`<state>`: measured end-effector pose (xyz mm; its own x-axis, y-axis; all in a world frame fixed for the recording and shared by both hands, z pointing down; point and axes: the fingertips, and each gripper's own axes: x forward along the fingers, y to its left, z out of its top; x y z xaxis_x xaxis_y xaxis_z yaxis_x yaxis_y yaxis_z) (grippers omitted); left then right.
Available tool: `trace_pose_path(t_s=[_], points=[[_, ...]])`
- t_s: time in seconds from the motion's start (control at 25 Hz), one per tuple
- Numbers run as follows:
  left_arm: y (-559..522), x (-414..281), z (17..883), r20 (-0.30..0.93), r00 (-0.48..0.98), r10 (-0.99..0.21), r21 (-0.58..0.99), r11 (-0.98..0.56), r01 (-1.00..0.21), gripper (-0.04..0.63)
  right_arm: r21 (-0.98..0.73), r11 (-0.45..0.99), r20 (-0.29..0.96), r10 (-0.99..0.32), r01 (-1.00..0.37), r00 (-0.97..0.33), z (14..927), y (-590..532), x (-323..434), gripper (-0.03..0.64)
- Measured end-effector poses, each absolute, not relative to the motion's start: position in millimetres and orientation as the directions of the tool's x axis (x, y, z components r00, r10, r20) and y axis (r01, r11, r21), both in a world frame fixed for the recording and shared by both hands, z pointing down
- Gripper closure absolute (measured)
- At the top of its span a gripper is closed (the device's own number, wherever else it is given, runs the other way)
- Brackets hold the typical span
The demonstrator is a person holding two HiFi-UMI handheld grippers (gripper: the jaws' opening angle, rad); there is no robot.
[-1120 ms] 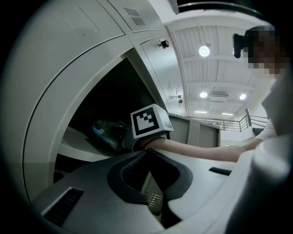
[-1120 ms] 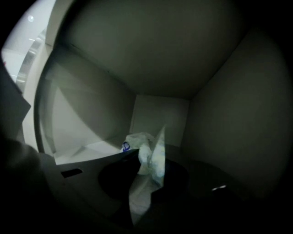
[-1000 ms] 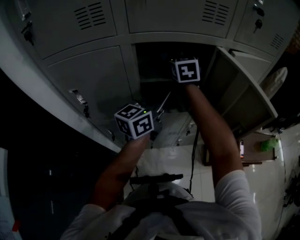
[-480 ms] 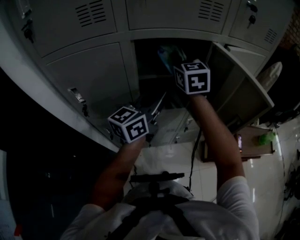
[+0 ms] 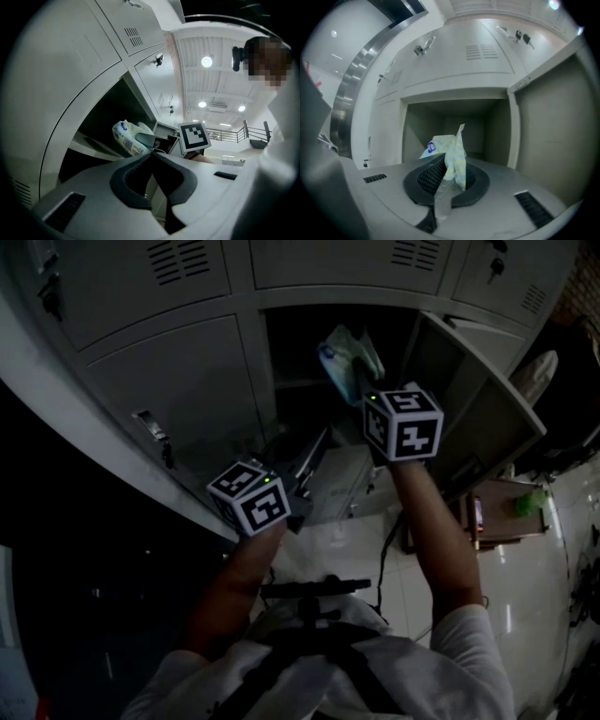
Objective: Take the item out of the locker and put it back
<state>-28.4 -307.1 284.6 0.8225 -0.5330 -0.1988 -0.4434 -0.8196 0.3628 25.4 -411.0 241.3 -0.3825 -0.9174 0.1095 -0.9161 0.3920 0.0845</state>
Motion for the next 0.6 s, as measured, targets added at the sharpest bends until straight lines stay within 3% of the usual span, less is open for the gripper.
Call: trace_pose_path(t_s=[0.6], points=[[-266.5,-39.9,290.6,-0.187,0.842,-0.506,0.368,-0.831,-0.418,0.595,0.055,0.358,0.072,-0.932,-0.932,-0.354,263.8,-329.0,51.4,0.617]])
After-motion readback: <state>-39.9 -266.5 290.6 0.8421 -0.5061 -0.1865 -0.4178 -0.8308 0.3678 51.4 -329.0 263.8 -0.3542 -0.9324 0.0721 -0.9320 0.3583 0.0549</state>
